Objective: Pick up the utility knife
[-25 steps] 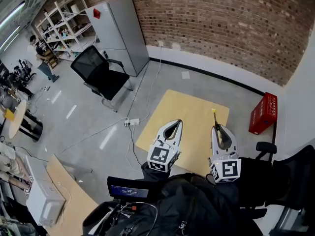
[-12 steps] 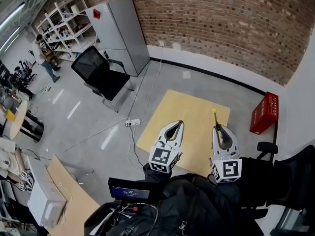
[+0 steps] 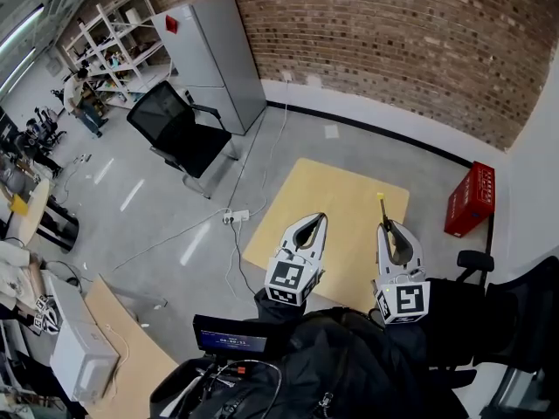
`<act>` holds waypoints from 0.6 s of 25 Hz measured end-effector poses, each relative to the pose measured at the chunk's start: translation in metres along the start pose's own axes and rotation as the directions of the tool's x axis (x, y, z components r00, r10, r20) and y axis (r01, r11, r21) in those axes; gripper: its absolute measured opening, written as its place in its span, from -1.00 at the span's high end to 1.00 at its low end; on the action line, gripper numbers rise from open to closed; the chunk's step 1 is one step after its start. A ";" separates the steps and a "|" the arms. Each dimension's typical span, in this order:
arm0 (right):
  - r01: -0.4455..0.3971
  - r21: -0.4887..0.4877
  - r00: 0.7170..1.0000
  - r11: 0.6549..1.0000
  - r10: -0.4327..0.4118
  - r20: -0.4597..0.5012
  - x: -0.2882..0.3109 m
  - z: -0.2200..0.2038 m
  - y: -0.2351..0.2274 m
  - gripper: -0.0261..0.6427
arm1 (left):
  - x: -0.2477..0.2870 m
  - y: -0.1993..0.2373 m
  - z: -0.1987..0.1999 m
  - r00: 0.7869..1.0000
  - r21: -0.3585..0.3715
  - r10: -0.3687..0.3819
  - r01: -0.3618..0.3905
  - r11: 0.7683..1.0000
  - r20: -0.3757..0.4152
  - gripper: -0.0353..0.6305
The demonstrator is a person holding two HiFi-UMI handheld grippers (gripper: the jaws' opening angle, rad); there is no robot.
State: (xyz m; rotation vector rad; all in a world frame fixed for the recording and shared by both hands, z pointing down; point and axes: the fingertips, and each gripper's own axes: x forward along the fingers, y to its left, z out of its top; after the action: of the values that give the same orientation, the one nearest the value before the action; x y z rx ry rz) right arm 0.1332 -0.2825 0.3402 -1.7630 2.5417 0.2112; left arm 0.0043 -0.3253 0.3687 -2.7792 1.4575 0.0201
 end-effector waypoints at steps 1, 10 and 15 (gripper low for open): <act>0.001 0.000 1.000 1.000 -0.001 0.000 0.000 0.000 0.000 0.72 | 0.000 0.000 0.000 1.000 0.001 -0.001 0.001 1.000 0.002 0.89; 0.012 0.002 1.000 1.000 -0.012 -0.004 -0.004 -0.002 -0.001 0.72 | 0.002 -0.005 0.000 1.000 -0.002 -0.017 0.017 1.000 0.001 0.89; 0.019 -0.001 1.000 1.000 -0.019 -0.003 -0.010 -0.002 -0.004 0.72 | 0.001 -0.011 0.000 1.000 0.000 -0.023 0.023 1.000 0.000 0.89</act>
State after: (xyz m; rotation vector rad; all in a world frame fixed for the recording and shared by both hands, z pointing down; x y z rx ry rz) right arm 0.1407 -0.2745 0.3429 -1.7876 2.5264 0.2089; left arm 0.0142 -0.3203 0.3692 -2.7955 1.4259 0.0210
